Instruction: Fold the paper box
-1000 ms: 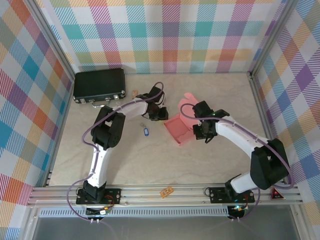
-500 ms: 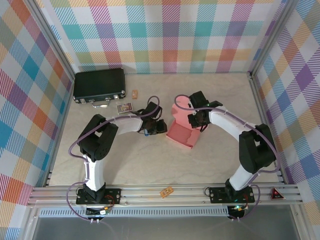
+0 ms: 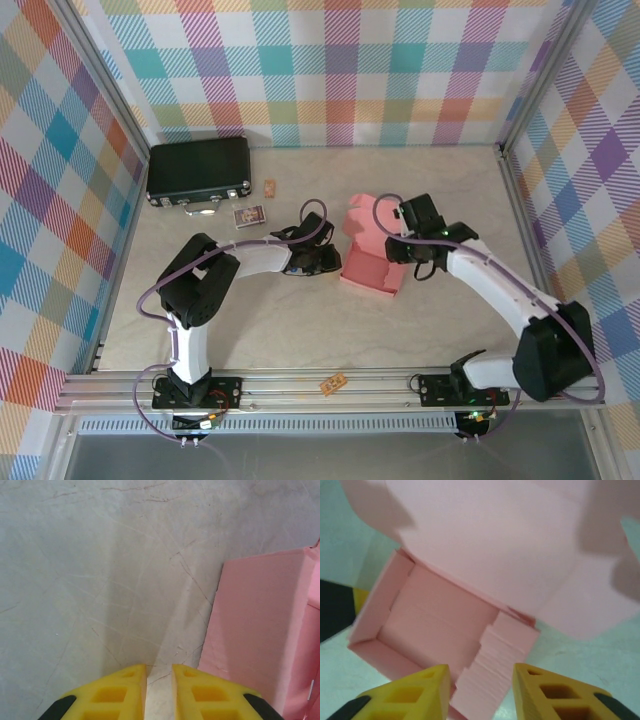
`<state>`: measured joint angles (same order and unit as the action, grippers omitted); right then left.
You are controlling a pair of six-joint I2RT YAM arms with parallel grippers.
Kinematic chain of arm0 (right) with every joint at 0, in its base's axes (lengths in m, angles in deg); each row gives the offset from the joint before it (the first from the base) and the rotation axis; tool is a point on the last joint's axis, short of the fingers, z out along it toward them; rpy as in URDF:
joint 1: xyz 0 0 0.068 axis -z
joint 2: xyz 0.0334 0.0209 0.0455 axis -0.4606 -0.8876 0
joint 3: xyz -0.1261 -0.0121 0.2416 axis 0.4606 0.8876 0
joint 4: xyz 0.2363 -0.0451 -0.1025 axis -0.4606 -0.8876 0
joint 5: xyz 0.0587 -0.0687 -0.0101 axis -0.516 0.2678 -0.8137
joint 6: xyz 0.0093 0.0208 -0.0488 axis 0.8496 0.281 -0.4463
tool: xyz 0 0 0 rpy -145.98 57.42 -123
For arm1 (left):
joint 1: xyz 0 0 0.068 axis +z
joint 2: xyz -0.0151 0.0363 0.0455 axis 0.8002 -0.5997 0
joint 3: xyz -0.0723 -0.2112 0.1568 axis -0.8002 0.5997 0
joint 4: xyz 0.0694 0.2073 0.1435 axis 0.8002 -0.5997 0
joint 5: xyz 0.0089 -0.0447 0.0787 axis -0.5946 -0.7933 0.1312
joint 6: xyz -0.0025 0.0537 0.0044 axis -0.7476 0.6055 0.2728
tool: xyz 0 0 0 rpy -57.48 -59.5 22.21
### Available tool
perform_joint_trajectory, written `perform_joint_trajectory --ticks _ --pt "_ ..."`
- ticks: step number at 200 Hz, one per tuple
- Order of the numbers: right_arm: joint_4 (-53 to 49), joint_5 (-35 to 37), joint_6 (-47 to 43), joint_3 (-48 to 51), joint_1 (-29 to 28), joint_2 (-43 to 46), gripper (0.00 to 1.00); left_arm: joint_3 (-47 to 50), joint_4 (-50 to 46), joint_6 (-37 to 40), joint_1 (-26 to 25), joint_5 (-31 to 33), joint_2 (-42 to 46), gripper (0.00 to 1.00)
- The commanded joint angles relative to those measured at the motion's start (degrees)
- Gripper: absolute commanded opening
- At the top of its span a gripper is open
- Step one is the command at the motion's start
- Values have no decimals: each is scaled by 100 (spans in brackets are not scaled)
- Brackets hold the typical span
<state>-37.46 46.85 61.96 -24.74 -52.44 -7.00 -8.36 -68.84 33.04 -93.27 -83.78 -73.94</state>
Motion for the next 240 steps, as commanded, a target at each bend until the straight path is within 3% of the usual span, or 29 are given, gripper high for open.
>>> perform_joint_trajectory --ticks 1,31,55,94,134,186,240 --pt "180 -469 838 497 361 79 42 50 -113 -45 -58 88 193 21" --pt "986 -1406 1200 1094 776 30 45 55 -115 -20 -66 80 211 21" --pt "1399 -1672 1293 1252 839 -122 45 54 -146 4 -65 97 224 21" --pt "1627 -1574 1368 1221 920 -562 40 76 -92 0 -61 93 234 21" --pt "1646 -1579 1229 1067 919 -992 26 144 43 -24 -81 -76 293 20" --pt "1300 -1440 466 502 909 -1576 17 458 279 -169 -137 -53 582 20" --pt "895 -1104 -252 -249 767 -2274 12 993 202 -189 -163 636 1352 22"
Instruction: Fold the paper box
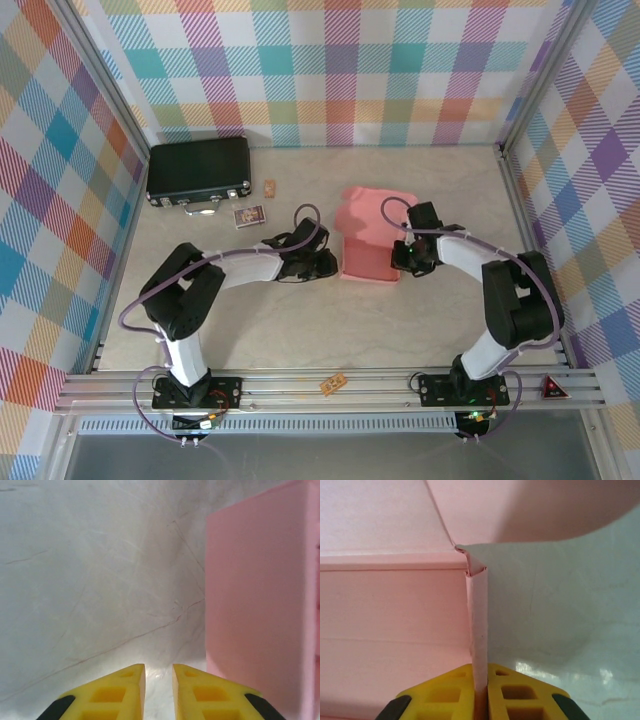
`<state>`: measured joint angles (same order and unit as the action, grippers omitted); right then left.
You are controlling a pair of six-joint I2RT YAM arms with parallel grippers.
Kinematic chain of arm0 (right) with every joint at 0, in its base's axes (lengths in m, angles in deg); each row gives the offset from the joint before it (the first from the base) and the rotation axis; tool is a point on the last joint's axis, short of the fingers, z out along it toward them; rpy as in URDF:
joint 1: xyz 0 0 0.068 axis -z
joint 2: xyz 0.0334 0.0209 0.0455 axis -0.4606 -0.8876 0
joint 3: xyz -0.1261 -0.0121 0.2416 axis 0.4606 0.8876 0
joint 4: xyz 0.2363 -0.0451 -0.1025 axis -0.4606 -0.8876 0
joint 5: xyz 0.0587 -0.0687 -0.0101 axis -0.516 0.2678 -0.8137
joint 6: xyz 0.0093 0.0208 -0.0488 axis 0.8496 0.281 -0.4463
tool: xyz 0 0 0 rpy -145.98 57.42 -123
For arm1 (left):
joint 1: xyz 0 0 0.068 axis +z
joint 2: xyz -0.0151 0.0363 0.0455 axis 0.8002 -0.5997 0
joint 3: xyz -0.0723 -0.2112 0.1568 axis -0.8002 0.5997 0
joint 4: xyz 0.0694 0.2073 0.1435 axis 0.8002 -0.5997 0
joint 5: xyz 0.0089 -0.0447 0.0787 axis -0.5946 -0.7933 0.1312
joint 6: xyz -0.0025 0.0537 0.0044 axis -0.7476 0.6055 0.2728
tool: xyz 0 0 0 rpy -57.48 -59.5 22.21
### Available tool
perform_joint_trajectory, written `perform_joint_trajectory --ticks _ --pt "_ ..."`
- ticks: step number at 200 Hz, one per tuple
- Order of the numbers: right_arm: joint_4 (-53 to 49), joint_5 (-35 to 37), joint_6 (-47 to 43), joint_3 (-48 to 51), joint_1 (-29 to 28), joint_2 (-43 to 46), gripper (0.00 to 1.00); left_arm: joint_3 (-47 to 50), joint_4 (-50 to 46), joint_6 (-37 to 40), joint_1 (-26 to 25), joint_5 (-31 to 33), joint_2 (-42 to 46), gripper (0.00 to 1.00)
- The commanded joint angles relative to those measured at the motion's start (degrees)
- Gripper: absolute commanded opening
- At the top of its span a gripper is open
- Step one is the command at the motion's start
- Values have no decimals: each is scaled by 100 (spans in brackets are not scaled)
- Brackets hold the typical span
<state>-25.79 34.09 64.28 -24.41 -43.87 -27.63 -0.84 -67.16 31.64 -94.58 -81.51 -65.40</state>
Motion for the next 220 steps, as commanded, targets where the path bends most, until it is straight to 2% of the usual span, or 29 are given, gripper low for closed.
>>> perform_joint_trajectory --ticks 1,45,92,155,220 --pt "-271 185 -491 -295 -92 -224 12 253 29 -52 -32 416 511 23" --pt "-492 776 -715 -695 -422 -563 12 579 -117 55 -31 832 973 25" --pt "-644 1480 -744 -914 -784 -606 11 717 499 196 -19 519 1048 36" --pt "-609 1465 -683 -922 -816 -591 15 483 1166 73 90 -26 402 38" --pt "-671 1499 -668 -1044 -816 -550 19 260 1129 58 148 -56 163 37"
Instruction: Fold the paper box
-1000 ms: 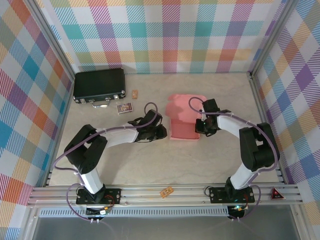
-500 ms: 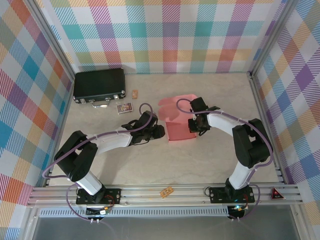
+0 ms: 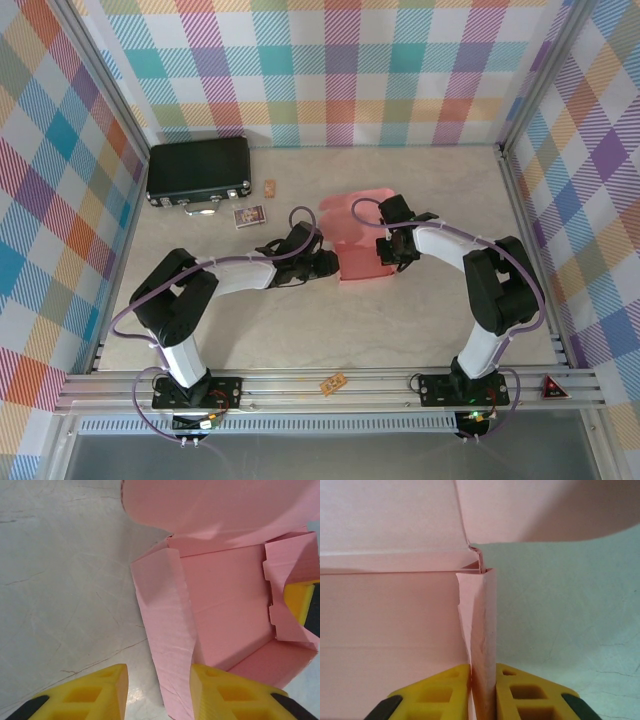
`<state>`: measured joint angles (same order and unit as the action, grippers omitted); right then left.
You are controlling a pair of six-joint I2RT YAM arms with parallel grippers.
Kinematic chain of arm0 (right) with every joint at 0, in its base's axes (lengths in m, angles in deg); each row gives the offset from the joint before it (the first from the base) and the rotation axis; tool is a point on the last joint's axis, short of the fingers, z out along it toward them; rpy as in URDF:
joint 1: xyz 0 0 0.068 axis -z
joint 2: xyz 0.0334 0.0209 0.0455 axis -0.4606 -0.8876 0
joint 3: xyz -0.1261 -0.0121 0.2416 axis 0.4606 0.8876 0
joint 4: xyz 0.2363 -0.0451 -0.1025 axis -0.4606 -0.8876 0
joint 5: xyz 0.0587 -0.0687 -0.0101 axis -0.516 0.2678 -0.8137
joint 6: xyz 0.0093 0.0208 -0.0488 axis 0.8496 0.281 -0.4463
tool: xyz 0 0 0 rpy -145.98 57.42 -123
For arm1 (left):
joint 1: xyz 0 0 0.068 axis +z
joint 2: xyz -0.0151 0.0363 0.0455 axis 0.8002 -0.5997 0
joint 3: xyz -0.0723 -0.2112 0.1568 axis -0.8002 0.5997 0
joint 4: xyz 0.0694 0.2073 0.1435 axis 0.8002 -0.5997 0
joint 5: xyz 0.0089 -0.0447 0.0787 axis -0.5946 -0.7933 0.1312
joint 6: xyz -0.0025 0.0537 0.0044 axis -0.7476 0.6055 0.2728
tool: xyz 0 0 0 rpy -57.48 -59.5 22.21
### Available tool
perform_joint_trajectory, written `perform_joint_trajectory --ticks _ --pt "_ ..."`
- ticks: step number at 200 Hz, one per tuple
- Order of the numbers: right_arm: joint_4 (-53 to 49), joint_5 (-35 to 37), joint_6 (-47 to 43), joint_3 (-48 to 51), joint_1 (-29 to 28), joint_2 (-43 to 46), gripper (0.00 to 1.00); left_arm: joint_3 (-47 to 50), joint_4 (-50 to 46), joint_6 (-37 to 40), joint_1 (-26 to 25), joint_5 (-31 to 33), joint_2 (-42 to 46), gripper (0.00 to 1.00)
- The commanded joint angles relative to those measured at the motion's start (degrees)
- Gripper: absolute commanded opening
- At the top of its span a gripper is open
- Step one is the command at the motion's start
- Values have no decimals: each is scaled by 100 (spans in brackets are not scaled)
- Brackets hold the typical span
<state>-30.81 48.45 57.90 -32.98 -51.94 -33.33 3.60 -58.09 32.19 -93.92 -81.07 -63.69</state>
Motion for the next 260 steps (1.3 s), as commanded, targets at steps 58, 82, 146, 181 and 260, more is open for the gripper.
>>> perform_joint_trajectory --ticks 58,82,146,181,260 --pt "-217 76 16 -225 -10 -22 19 -172 255 111 87 -41 95 36" --pt "-215 101 26 -216 -10 -53 19 -170 168 117 79 143 178 36" --pt "-223 107 120 -216 -12 -14 23 -200 -65 381 79 464 464 37" --pt "-182 159 199 -201 -10 47 25 -361 -153 450 177 667 502 41" --pt "-188 125 235 -182 -16 22 26 -990 -245 1278 827 109 247 51"
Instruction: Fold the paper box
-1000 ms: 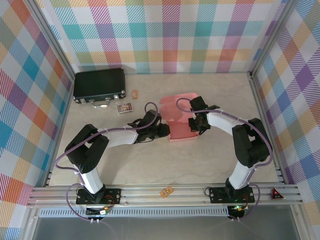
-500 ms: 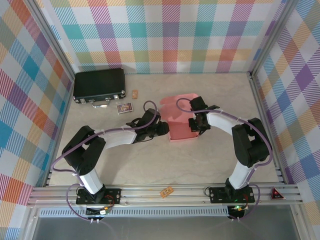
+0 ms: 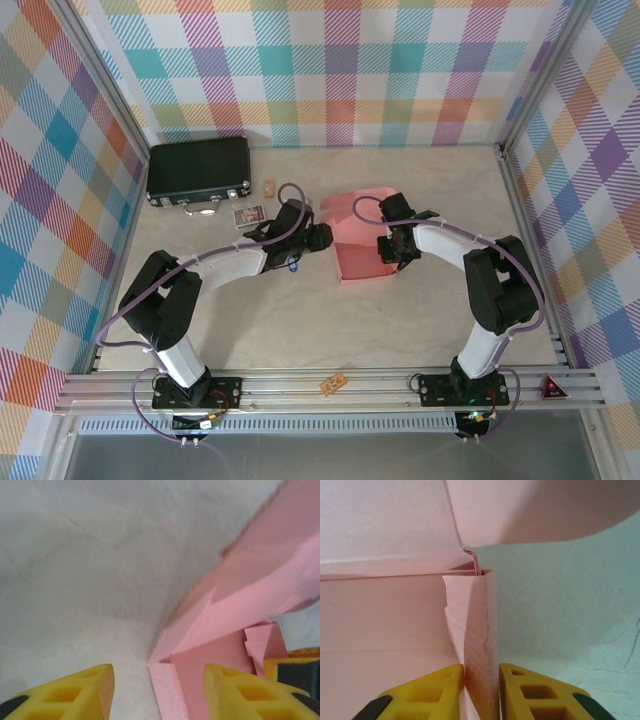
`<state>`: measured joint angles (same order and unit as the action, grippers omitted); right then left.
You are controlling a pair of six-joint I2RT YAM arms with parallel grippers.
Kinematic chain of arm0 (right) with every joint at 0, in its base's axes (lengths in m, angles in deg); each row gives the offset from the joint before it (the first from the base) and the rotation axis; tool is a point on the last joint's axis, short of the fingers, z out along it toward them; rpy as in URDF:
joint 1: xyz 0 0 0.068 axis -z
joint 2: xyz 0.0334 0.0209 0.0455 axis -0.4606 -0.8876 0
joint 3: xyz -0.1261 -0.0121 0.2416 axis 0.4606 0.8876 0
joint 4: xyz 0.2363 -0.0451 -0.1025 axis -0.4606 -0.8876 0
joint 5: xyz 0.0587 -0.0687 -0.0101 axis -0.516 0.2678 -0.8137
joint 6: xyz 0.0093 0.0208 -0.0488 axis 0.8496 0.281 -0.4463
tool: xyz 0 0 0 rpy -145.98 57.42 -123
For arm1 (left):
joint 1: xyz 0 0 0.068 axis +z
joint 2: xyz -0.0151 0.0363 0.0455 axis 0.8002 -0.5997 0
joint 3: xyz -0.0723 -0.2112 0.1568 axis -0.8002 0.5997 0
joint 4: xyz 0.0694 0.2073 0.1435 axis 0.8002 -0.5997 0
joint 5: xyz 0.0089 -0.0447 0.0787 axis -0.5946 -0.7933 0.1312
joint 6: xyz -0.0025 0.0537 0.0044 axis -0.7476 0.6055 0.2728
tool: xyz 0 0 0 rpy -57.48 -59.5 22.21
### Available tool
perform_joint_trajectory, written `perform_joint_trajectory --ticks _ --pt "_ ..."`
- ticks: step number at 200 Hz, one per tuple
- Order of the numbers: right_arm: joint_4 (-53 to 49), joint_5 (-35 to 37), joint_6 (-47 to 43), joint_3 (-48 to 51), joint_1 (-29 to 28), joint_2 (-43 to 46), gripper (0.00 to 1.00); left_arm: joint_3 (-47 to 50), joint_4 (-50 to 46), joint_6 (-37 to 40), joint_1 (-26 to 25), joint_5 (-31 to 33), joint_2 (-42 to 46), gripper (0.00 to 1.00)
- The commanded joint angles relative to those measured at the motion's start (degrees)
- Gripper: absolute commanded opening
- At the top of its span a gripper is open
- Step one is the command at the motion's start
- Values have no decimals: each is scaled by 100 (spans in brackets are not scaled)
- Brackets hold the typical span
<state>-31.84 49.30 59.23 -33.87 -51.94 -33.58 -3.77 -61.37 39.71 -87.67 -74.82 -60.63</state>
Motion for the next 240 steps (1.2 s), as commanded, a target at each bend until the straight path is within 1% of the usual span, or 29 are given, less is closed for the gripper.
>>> perform_joint_trajectory --ticks 1,21,38,54,68,82,93,111,137,157,178,215,240 --pt "-85 39 102 -92 -13 43 26 -257 98 540 210 -552 -67 51" --pt "-111 39 103 -117 -11 40 26 -375 347 782 324 -1198 -281 54" --pt "-124 48 112 -128 -10 38 26 -477 408 841 391 -1471 -436 53" --pt "-130 31 129 -127 -3 56 26 -506 548 863 427 -1626 -536 49" --pt "-146 30 137 -127 -10 69 26 -565 580 886 455 -1728 -617 45" --pt "-155 28 147 -118 -5 101 26 -625 585 963 472 -1817 -658 36" --pt "-149 30 148 -101 -12 128 26 -668 573 1034 473 -1852 -681 31" --pt "-131 37 185 -83 -2 174 26 -762 465 1231 473 -1897 -719 21" --pt "-67 48 282 -47 8 190 25 -916 241 1550 472 -1959 -769 10" --pt "11 42 370 -31 29 190 26 -936 170 1773 472 -1977 -751 7" --pt "116 -51 456 5 115 199 27 -855 147 1928 467 -1934 -700 6" --pt "320 -479 506 26 240 183 30 -488 497 2052 464 -1926 -576 5" --pt "360 -579 481 15 263 114 30 -311 698 2122 464 -1940 -530 5"
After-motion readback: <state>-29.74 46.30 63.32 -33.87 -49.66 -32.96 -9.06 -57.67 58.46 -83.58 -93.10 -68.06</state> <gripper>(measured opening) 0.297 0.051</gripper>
